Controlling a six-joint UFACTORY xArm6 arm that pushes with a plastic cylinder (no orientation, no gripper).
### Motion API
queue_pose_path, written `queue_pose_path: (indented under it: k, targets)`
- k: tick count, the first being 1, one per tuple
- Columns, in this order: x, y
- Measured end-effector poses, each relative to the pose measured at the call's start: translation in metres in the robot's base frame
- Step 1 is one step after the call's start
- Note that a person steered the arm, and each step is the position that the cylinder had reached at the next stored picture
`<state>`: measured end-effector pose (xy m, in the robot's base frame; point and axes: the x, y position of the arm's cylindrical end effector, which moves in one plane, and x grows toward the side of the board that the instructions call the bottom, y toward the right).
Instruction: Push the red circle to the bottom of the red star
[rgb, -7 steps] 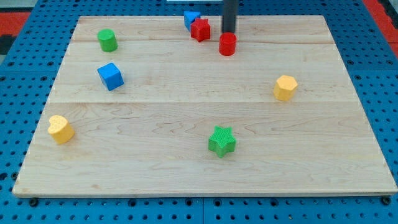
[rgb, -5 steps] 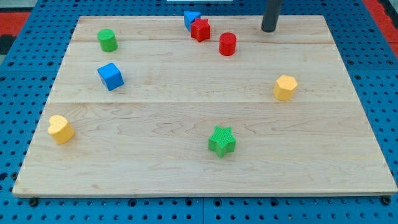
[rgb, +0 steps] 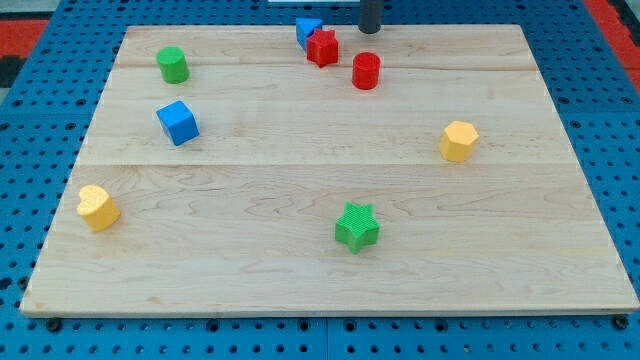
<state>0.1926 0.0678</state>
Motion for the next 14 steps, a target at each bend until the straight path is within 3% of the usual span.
queue_pose_path:
  k: [1, 3, 7, 8, 9, 11, 14]
  targets:
    - [0.000, 0.002]
    - [0.053, 0.070]
    - [0.073, -0.015]
    - [0.102, 0.041]
    - [0.107, 0.061]
    - [0.118, -0.006]
    - [0.127, -0.040]
